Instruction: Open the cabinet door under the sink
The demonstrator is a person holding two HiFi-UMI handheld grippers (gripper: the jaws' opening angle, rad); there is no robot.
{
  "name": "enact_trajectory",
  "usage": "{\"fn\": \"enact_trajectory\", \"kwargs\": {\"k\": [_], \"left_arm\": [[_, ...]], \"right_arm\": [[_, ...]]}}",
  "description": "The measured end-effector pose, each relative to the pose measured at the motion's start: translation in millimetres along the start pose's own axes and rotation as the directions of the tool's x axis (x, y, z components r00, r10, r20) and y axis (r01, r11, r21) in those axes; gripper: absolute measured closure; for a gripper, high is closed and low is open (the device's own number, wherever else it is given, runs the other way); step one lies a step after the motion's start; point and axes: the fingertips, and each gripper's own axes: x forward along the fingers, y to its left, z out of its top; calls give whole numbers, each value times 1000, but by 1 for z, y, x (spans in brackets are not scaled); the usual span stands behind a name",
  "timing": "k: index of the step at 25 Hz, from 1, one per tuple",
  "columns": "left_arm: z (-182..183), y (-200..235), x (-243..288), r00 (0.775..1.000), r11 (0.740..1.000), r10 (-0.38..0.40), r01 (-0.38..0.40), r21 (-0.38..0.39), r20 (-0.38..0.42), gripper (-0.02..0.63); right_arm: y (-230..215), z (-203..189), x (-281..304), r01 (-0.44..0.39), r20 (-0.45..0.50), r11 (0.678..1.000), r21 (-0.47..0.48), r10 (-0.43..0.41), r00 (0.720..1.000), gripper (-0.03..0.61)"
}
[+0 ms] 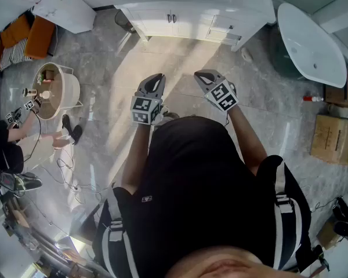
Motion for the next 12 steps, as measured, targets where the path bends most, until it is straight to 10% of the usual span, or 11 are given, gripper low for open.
{"fn": "enact_trajectory", "kwargs": {"k": [12], "left_arm": [[0, -10, 10, 1000, 1000, 18, -18, -1, -5, 577]], "right_arm": [[-6, -13, -4, -26, -8, 1000, -6, 25, 1000, 518]]}}
